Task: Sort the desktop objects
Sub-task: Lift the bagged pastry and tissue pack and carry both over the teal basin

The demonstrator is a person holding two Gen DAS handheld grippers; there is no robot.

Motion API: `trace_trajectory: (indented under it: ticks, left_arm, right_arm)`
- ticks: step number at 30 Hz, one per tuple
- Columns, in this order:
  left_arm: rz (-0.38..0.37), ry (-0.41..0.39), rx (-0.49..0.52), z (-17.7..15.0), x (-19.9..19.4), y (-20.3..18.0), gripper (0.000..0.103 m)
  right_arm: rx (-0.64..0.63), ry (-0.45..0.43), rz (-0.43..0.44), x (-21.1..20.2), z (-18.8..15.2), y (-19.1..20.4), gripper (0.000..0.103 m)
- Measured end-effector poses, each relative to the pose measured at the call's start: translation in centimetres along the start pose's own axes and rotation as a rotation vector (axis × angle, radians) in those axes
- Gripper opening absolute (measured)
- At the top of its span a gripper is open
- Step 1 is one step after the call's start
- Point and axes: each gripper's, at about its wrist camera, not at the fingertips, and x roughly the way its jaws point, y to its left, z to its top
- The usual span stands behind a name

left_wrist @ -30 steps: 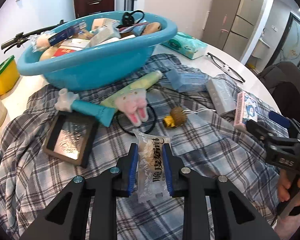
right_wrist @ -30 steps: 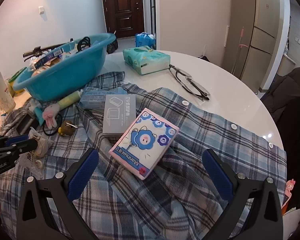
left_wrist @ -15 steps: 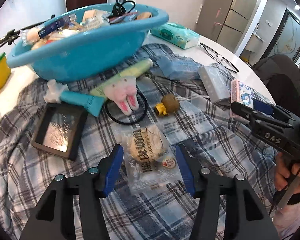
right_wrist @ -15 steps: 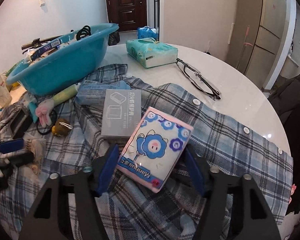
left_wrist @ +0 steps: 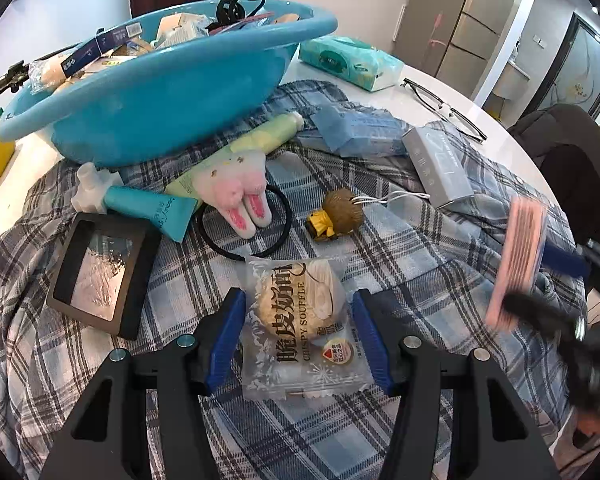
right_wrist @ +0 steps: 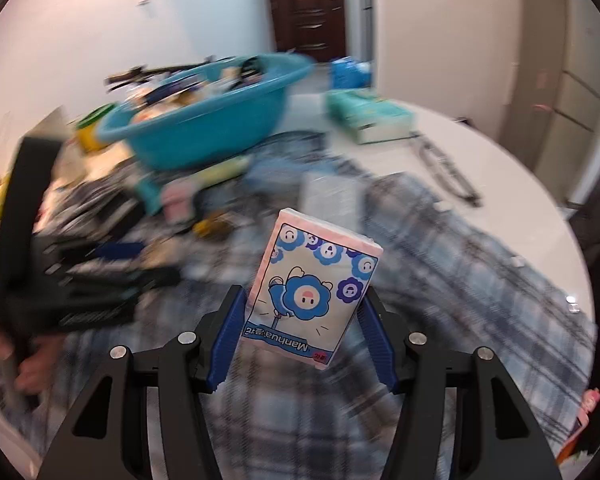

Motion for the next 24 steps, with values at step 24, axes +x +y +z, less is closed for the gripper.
trace_trajectory:
  ticks: [24]
  left_arm:
    - [0.003, -0.032, -0.010, -2.0, -2.8, 0.8, 0.045]
  right_arm:
    - [-0.003, 0.014, -0.094, 3.2, -1.2, 1.4, 0.049]
